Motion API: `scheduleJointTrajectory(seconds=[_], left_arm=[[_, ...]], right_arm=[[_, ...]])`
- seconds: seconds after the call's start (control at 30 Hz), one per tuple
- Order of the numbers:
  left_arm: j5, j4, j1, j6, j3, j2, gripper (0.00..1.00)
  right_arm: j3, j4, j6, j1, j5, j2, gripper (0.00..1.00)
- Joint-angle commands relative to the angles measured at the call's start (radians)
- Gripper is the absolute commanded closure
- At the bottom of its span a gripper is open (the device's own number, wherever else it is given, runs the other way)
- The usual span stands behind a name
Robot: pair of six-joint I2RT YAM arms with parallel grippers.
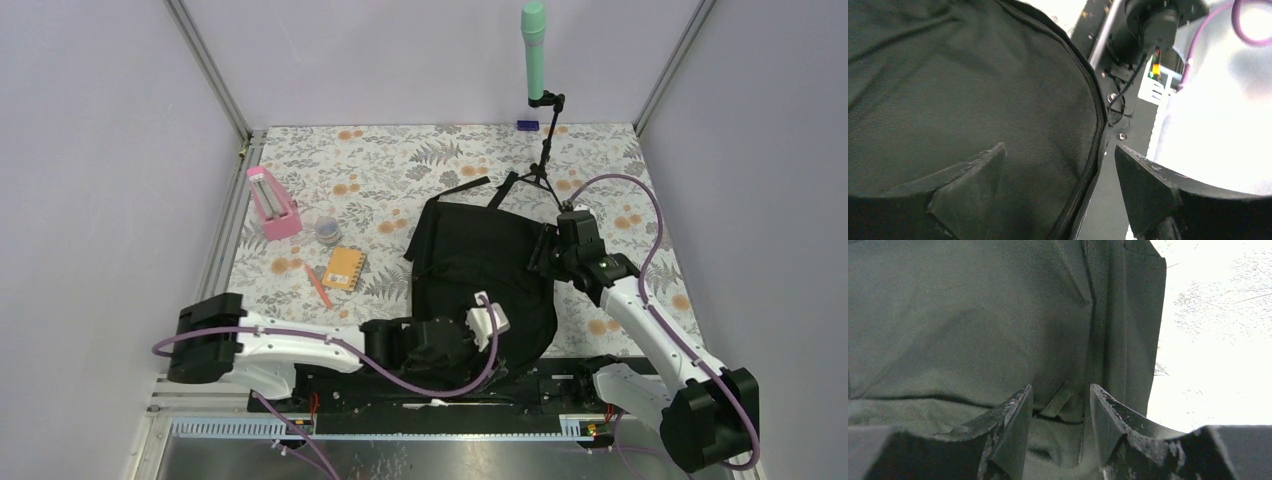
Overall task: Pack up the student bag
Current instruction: Unzip the student bag at the center of the board.
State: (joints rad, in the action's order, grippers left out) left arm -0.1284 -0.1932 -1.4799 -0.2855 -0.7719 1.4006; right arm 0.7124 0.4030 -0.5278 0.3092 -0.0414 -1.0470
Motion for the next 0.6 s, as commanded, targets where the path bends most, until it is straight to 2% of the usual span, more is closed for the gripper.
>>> scheduleJointTrajectory(seconds=[0.0, 0.1, 0.23, 0.4, 0.57], left_arm=[[-0.207, 0.102, 0.019, 0.008, -0.099, -0.169, 0.12], [-0.270, 0.249, 0.073, -0.017, -0.148, -0.214, 0.10], [-0.257, 0.370, 0.187, -0.080, -0.143, -0.259, 0.09], [-0.097, 0.252, 0.205, -0.060, -0.027, -0.341, 0.09], [0.095, 0.143, 0.190, -0.052, 0.027, -0.300, 0.09]], right_arm=[[0.022, 0.033, 0.042, -0.002, -0.014, 0.079, 0.45], [0.025, 0.033, 0.064, -0.002, -0.015, 0.118, 0.40], [0.024, 0.044, 0.075, -0.002, -0.024, 0.116, 0.37], [0.012, 0.048, 0.068, -0.002, -0.070, 0.063, 0.36], [0.026, 0.046, 0.036, -0.002, -0.049, 0.001, 0.41]])
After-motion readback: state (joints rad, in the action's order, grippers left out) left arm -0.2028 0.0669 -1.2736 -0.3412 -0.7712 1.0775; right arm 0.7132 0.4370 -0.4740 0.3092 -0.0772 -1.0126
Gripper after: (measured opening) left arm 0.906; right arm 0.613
